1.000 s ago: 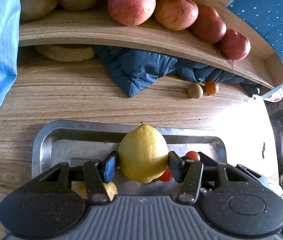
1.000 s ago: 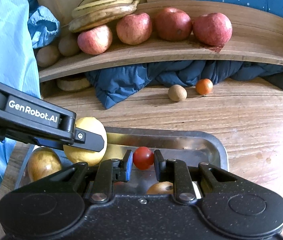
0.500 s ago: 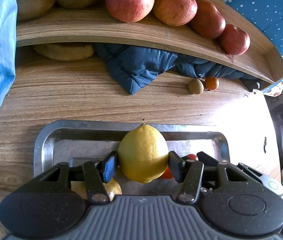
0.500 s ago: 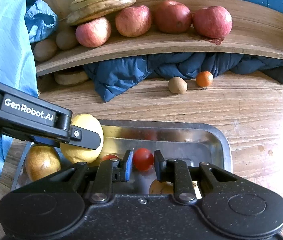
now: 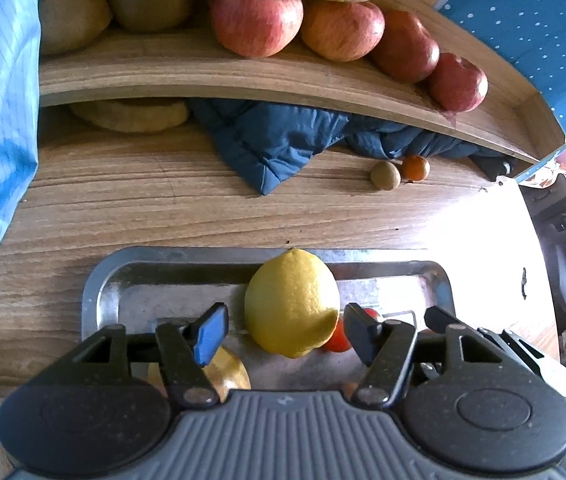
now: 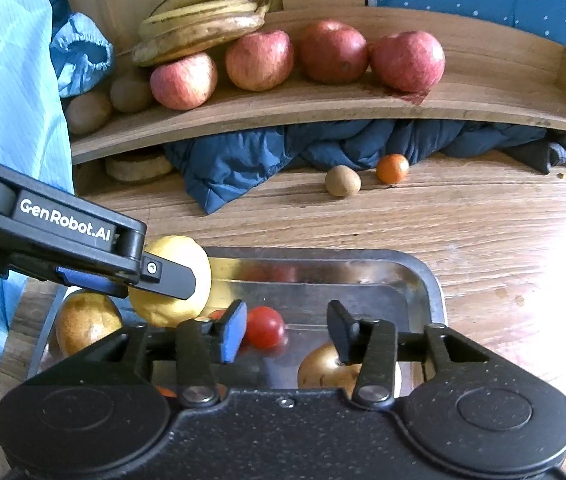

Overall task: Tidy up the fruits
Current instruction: 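Open both grippers to drop the lemon and tomato onto the tray, then lift both open grippers away from the tray toward the remaining fruits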

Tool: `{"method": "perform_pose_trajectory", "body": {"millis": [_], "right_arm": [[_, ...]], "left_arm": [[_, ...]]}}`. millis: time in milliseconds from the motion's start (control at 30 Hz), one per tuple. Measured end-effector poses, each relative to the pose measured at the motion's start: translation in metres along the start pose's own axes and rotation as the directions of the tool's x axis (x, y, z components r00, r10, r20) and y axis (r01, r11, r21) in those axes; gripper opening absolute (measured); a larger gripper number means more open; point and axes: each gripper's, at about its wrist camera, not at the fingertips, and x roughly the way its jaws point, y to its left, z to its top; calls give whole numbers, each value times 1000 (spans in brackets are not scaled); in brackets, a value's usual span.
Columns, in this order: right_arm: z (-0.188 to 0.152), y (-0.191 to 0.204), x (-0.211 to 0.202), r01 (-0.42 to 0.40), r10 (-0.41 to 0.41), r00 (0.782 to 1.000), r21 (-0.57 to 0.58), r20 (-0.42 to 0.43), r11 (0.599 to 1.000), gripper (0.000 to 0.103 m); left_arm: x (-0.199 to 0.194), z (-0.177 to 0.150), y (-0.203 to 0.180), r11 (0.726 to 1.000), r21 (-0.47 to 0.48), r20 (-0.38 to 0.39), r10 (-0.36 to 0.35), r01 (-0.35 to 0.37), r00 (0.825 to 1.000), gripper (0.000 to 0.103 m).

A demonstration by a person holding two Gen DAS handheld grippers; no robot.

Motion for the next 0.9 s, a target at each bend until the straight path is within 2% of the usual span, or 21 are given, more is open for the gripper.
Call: {"method": "perform_pose_trajectory", "body": {"millis": [267,367,533,767,900], "right_arm": [[-6,2,-21,33,-34,999,31,37,999,68],[-9,4,-31,39,-41,998,41,49,998,74],[-14,8,-46,43,-46,997,51,63,998,83],[-19,13,-69,37,-41,996,48,74,998,100],[-24,14,-78,31,-34,998,49,54,998,102]], "left_arm": [[-21,-6,-2,999,46,26,-21,20,999,89],[-28,-9,0,999,52,35,-3,2,999,96],[-46,-15,11,998,52,47,18,-21,999,102],[-61,-31,34,995,70,4,68,-68,998,102],[-59,-42,45,991,94,-58,99,-93,993,102]]}}
